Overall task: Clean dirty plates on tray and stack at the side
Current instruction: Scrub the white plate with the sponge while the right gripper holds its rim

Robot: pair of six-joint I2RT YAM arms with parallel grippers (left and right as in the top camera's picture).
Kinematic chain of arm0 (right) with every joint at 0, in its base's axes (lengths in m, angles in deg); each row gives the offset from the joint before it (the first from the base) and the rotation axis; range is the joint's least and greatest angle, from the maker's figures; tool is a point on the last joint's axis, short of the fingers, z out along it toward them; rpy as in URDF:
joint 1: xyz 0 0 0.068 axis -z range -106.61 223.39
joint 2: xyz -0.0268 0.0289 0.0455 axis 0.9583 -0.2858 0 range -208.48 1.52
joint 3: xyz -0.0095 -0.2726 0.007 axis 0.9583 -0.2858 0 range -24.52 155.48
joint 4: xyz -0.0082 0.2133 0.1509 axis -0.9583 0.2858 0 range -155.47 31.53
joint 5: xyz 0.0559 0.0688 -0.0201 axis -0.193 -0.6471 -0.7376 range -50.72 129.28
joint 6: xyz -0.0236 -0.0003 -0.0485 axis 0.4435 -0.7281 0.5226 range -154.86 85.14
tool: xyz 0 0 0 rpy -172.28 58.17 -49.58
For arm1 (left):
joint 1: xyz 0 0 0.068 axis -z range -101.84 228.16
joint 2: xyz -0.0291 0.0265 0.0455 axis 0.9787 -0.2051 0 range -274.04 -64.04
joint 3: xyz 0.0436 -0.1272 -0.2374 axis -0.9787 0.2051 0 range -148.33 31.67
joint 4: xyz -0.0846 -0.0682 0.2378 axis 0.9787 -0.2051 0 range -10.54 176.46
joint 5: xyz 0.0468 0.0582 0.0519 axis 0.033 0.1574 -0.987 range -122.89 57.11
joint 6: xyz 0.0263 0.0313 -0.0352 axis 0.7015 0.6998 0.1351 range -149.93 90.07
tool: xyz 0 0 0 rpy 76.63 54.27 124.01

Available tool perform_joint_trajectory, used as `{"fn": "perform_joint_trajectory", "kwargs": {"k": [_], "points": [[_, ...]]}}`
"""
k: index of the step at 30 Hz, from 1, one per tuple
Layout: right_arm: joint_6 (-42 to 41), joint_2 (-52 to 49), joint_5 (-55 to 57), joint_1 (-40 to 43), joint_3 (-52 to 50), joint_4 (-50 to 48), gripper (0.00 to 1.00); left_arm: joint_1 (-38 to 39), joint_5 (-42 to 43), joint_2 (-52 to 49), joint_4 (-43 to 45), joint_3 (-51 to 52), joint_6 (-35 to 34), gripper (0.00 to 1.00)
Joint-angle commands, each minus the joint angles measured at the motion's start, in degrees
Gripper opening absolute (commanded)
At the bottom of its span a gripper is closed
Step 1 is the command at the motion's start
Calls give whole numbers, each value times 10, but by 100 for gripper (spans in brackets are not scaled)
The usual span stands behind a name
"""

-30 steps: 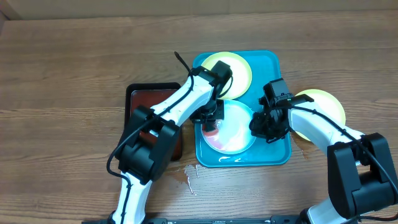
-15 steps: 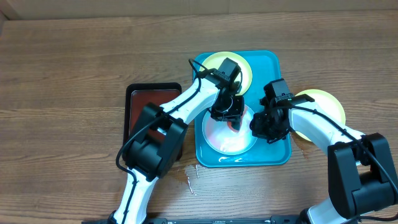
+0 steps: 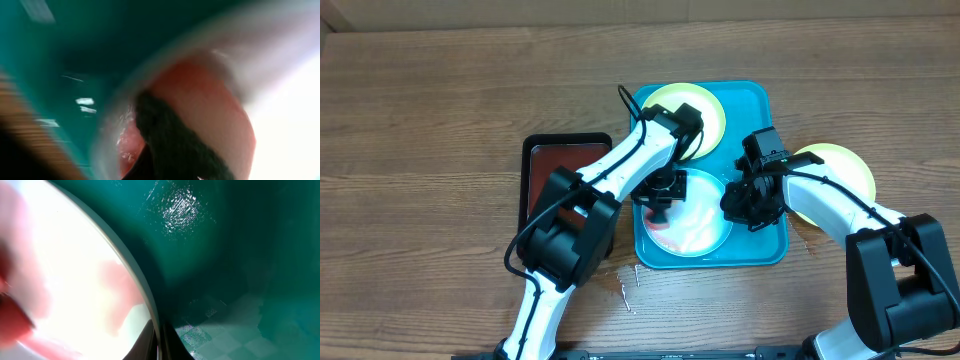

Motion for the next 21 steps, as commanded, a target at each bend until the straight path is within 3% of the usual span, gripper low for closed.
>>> {"fn": "perform_joint_trajectory", "kwargs": {"k": [1,5,13,21], "points": [[1,-3,23,0,-10,-3,4,-20,-167,2,0,-8,9,4],[1,-3,23,0,-10,-3,4,-28,-150,2,6,-9,9,4],[1,-3,23,0,-10,-2,4,-10,173,-5,132,-8,13,4],[1,-3,23,0,-10,-1,4,37,215,-18,158,-8,-1,4]]}}
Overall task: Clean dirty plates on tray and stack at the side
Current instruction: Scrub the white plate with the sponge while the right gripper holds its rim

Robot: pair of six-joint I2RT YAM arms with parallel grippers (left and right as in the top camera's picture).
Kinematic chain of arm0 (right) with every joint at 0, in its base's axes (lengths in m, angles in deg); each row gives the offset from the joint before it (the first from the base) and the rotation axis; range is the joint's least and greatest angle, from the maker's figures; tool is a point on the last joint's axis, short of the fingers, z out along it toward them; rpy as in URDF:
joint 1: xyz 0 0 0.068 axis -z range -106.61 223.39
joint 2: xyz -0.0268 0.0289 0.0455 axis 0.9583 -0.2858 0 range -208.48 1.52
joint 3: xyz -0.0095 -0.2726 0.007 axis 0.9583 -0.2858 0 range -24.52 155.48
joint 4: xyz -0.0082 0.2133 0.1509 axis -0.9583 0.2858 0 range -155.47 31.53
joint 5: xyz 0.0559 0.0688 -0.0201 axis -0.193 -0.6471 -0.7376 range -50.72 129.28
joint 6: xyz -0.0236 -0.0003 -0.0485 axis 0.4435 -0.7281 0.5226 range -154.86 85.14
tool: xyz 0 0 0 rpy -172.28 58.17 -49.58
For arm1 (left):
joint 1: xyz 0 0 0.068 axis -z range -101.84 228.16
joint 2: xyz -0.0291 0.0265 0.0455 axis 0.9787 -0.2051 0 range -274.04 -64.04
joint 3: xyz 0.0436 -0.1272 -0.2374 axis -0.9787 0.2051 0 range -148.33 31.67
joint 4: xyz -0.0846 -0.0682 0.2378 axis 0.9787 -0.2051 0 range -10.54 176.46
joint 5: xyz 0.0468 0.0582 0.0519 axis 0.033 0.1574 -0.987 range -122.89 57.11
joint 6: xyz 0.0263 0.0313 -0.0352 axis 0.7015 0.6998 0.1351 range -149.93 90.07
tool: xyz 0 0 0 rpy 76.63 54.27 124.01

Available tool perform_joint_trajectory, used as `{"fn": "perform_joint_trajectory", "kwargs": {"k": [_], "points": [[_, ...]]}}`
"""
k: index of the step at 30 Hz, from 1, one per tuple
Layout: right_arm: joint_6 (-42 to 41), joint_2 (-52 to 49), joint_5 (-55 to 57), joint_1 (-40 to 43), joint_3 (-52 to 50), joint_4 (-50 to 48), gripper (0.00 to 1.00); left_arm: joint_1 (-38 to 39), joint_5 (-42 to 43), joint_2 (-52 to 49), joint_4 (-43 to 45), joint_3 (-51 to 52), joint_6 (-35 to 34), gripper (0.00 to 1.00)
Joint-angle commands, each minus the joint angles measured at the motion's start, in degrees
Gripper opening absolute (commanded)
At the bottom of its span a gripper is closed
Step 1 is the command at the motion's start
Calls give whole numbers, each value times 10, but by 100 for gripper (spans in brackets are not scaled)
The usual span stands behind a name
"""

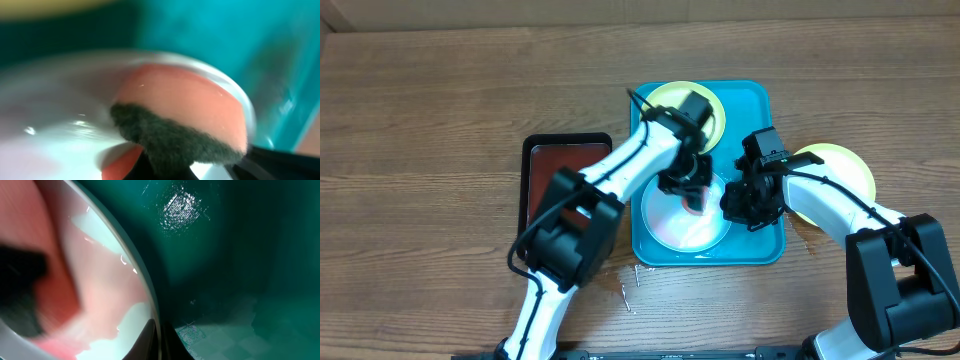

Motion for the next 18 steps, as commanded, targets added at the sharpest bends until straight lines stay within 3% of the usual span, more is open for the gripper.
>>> {"fn": "perform_joint_trajectory", "kwargs": {"k": [1,6,12,18], "points": [[4,-3,28,0,-10,1,4,23,51,-15,-12,-5,6,4],[4,-3,28,0,-10,2,4,21,15,-15,-58,-5,20,4],[4,-3,28,0,-10,5,4,1,-148,-15,-140,-5,5,4],[4,-3,28,0,-10,5,4,-24,-202,-13,-186,-7,2,4]]}}
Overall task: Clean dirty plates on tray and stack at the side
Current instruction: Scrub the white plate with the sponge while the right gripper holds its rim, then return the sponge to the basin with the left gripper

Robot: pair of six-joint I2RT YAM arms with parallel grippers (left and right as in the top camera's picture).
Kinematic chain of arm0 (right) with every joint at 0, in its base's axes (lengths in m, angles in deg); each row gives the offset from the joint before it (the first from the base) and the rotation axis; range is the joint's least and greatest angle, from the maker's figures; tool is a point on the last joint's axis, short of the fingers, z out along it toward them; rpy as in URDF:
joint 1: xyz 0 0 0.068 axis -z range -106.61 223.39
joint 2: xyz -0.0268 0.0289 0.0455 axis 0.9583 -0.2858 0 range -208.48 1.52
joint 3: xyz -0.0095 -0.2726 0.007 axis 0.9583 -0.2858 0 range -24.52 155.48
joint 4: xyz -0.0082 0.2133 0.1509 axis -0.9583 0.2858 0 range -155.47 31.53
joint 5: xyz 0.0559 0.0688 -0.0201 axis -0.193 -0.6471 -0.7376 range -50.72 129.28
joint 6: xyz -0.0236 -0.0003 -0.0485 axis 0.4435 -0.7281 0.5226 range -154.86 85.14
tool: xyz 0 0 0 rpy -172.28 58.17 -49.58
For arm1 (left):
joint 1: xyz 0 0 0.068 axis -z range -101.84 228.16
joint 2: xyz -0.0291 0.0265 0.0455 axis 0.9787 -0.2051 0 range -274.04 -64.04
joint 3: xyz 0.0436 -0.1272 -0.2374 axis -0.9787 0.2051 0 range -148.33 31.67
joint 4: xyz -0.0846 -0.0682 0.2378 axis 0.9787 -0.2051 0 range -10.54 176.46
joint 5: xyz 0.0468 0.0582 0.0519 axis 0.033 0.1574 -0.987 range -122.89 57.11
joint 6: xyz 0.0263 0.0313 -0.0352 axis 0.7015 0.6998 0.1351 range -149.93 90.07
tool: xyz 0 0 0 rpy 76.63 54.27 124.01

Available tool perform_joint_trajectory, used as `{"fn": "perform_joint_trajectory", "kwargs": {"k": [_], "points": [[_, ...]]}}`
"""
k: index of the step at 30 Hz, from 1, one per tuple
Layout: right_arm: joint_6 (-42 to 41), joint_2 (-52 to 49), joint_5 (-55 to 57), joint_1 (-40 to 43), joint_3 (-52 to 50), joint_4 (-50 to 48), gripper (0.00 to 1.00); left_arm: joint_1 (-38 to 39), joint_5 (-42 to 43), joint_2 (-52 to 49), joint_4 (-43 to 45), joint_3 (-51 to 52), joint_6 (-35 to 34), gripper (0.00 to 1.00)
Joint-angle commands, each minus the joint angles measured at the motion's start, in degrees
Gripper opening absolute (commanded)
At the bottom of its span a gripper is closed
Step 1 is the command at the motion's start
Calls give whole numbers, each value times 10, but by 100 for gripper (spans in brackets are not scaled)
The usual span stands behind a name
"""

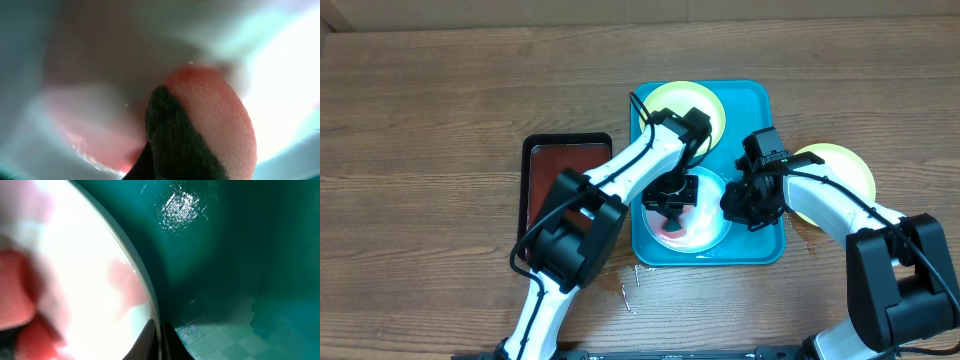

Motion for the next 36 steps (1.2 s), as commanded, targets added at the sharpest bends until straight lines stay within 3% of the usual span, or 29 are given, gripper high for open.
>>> {"fn": "perform_joint_trajectory", "kwargs": {"k": [1,11,17,23,30,36], "points": [[4,-3,28,0,-10,4,4,-26,-104,-8,-24,-6,-4,4],[4,-3,28,0,-10,9,4,-35,-93,149,-44,-12,0,4],[4,-3,28,0,-10,10,4,-61,-187,264,-73,-12,7,4],[4,-3,28,0,-10,9,4,-150,-241,288,-120,5,24,4],[0,-3,43,0,-10,7,4,-249,-174,288,-13,171,70,4],[0,-3,43,0,-10,7,4,-282,-141,288,110,307,72,4]]}}
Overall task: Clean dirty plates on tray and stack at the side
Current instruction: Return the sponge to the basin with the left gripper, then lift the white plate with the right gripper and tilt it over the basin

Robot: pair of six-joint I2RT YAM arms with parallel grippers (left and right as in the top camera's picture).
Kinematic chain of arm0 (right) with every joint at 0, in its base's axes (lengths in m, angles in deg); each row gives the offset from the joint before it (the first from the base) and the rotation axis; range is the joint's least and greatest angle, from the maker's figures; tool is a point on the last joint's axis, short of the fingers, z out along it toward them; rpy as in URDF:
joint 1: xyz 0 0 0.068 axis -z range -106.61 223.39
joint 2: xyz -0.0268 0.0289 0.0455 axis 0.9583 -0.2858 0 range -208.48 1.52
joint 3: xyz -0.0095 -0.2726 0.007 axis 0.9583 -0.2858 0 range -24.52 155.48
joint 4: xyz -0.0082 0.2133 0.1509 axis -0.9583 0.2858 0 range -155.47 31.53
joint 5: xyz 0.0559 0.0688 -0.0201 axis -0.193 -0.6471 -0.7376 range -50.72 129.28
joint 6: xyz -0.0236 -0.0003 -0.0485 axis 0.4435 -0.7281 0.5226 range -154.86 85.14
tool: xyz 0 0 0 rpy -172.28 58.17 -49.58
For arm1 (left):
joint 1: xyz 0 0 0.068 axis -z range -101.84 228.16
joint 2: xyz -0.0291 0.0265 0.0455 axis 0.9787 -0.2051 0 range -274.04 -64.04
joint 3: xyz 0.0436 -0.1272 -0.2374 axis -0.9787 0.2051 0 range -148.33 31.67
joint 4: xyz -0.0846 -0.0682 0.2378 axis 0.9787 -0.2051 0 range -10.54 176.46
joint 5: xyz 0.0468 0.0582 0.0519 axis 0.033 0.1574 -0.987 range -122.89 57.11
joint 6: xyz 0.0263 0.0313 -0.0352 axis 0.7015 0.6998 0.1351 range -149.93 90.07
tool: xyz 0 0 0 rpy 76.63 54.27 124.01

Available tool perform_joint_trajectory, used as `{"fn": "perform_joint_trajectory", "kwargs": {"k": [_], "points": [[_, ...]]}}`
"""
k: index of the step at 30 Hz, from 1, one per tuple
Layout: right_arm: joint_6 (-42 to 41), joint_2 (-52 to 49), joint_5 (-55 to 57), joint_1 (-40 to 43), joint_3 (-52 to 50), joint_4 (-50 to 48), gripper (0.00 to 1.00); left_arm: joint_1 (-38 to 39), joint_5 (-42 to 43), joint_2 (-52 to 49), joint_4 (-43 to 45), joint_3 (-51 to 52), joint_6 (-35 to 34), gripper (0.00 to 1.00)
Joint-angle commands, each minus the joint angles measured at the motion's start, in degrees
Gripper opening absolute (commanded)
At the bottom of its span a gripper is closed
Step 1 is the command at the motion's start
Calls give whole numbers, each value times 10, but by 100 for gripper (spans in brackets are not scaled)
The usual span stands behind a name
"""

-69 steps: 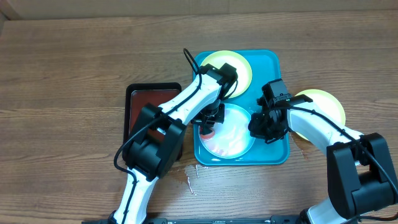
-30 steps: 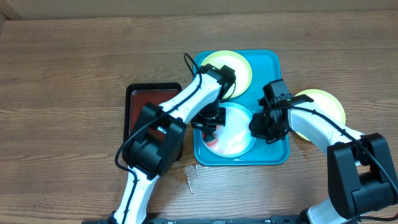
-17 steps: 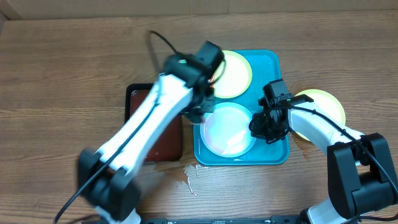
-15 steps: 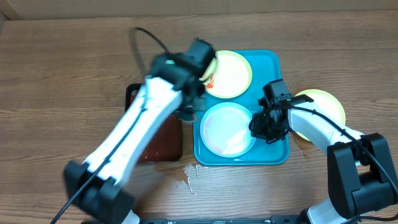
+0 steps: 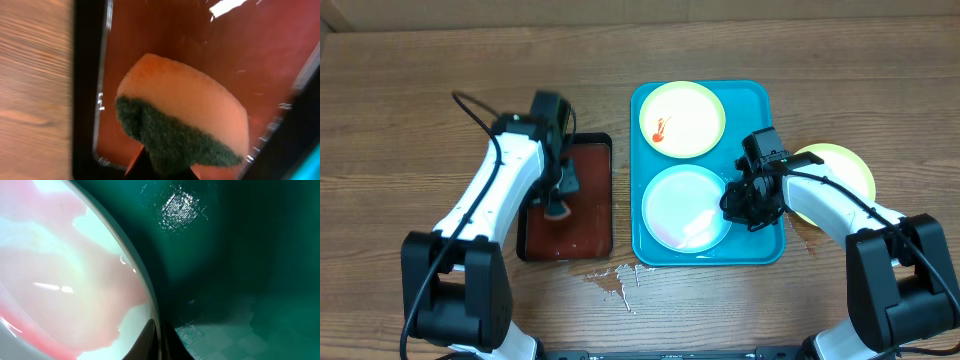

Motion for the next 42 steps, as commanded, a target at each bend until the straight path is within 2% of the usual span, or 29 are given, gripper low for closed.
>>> {"fn": "perform_joint_trajectory", "kwargs": {"k": [1,2,4,5,6,7,9,10,14,18,25,31,36,42], "points": [[0,-3,38,0,-10,5,4,-10,39,1,34,44,19,4],[0,-3,38,0,-10,5,4,-10,39,1,40,46,19,11],[1,-3,39,0,-9,5,4,-10,42,2,45,44,21,31],[1,-3,39,0,-7,7,4,-10,46,2,44,40,23,37],[1,-1,39,0,-2,14,4,-10,53,2,39,35,23,58],[1,2,41,0,5,22,4,-10,54,2,35,30,23,73],[1,22,70,0,36,60,4,-11,54,3,5,0,22,87],[1,37,100,-1,63,94,4,-11,55,4,-17,-25,22,98],[6,61,179,-21,145,176,4,-14,58,13,-78,-100,22,100],[37,64,202,-62,241,226,4,-29,61,34,-136,-196,18,100],[48,64,227,-165,347,200,4,-74,57,82,-209,-351,19,100],[48,52,300,-271,350,108,4,-97,55,123,-223,-374,19,100],[46,-5,363,-346,350,47,4,-101,34,138,-243,-374,21,100],[43,-49,415,-376,350,35,4,-101,7,137,-267,-369,25,100]]}}
